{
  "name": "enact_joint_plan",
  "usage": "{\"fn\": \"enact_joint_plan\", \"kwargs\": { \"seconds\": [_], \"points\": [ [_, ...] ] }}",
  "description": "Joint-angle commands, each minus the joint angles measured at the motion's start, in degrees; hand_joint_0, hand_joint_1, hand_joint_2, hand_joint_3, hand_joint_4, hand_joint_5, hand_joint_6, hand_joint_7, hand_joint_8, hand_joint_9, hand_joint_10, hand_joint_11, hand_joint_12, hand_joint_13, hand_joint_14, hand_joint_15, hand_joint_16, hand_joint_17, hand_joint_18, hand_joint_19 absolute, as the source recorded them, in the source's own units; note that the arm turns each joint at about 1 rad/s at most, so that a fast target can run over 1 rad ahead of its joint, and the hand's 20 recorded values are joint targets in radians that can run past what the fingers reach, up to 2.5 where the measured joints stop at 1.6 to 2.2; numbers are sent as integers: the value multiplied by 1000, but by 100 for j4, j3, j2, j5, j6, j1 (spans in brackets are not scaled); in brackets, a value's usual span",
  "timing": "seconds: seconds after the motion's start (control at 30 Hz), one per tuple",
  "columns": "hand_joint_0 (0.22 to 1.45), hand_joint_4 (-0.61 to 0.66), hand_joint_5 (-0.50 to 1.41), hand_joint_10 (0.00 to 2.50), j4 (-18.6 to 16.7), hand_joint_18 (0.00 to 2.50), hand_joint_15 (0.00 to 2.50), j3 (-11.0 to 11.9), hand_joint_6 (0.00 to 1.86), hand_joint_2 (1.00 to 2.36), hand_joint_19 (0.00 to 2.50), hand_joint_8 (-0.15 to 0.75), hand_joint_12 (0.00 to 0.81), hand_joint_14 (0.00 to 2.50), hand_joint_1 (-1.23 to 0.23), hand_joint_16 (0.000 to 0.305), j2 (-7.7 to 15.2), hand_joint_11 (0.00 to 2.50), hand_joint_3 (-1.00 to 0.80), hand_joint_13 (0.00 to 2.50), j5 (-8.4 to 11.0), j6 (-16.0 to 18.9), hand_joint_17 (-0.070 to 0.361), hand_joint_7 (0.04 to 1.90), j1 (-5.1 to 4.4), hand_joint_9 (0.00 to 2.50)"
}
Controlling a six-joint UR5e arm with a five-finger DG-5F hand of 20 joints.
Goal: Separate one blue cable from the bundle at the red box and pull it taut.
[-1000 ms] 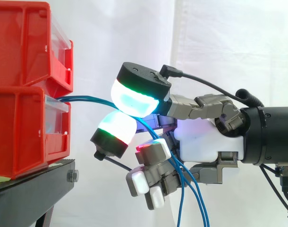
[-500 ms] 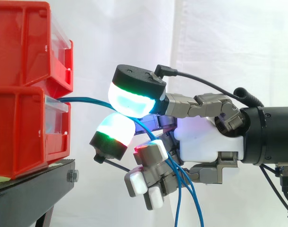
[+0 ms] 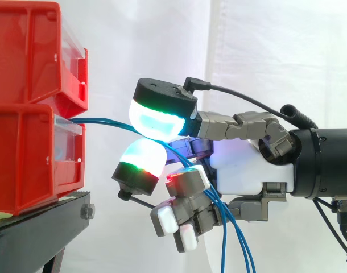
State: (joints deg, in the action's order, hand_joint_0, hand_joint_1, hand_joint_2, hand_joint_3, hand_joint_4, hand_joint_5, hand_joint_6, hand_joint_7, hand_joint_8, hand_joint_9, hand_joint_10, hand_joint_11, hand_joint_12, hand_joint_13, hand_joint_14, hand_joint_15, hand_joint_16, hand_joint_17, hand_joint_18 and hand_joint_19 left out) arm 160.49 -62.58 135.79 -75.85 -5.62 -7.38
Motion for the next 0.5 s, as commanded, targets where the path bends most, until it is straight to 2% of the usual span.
{"fn": "enact_joint_plan", "kwargs": {
  "seconds": [0.0, 0.13, 0.2, 0.47],
  "points": [
    [599, 178, -115, 31, 0, 1032, 556, 1, 810, 1023, 686, 389, 403, 20, -587, 50, 0, 988, -126, 1080, 0, 0, 113, 1396, 0, 1306],
    [606, 208, -136, 30, 0, 1012, 563, 1, 825, 1021, 671, 388, 408, 22, -723, 50, 0, 1041, -141, 1043, 0, 0, 113, 1400, 0, 1230],
    [627, 155, -149, 31, 0, 980, 569, 1, 843, 1023, 664, 381, 399, 21, -831, 49, 0, 1150, -139, 1019, 0, 0, 110, 1437, 0, 1198],
    [766, 48, -163, 30, 0, 941, 559, 1, 869, 1015, 636, 373, 381, 21, -919, 47, 0, 1195, -315, 998, 0, 0, 105, 1577, 0, 1186]
  ]
}}
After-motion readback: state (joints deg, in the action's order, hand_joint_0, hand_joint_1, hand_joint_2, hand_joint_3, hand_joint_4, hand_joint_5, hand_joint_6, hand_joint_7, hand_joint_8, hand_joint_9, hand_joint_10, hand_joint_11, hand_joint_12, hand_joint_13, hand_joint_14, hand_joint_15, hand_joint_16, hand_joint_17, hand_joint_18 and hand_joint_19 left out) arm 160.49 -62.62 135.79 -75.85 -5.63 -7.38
